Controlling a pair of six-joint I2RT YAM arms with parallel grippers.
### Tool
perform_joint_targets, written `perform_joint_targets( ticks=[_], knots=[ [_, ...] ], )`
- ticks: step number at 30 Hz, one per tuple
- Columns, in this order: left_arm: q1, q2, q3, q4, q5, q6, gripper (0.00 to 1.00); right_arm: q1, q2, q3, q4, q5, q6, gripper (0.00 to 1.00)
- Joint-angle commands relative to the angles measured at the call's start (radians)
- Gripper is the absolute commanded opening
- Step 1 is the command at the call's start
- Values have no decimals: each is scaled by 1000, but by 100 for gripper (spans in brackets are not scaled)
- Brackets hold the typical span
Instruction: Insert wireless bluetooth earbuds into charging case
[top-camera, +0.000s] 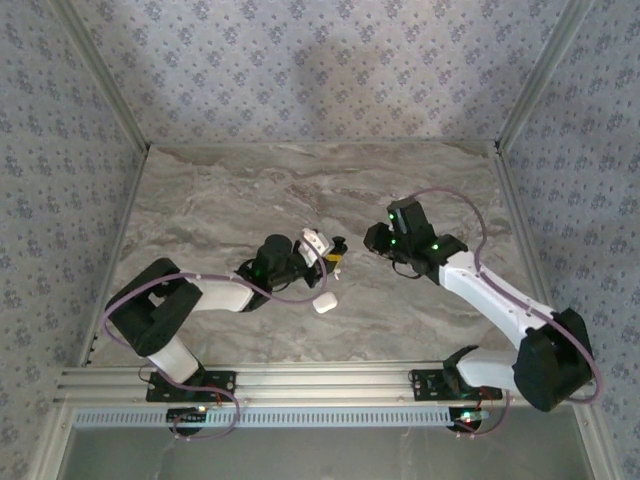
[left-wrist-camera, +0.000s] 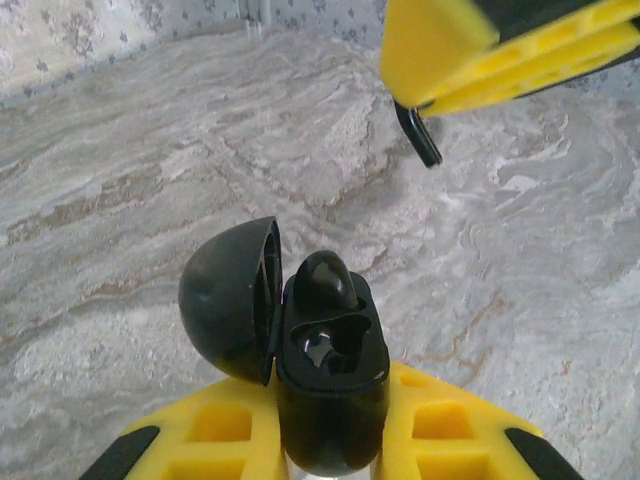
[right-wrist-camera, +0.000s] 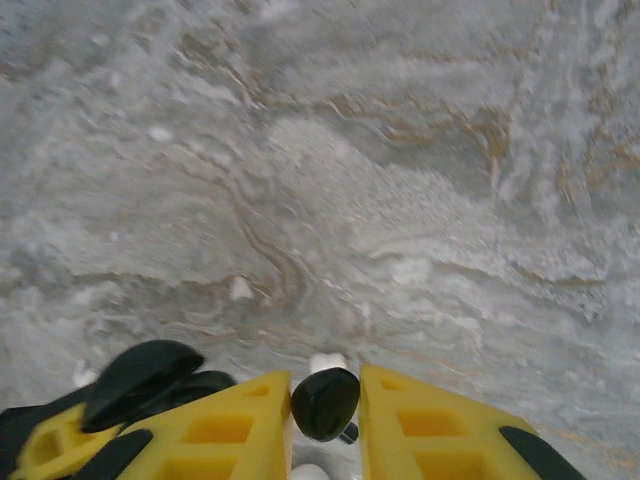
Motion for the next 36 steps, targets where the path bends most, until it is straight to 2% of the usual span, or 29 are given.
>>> perform_joint_targets(
  ticks=[1,18,36],
  knots=[
    [-10,19,41,87,-8,-38,12,-4,-42,-25,64,9,-11,23],
    [-21,49,93,144,-9,-99,12,43,-87,-56,278,-27,28,23],
    [-21,52,115,196,-27,-162,12,80,-85,-76,332,-31,41,24]
  ],
)
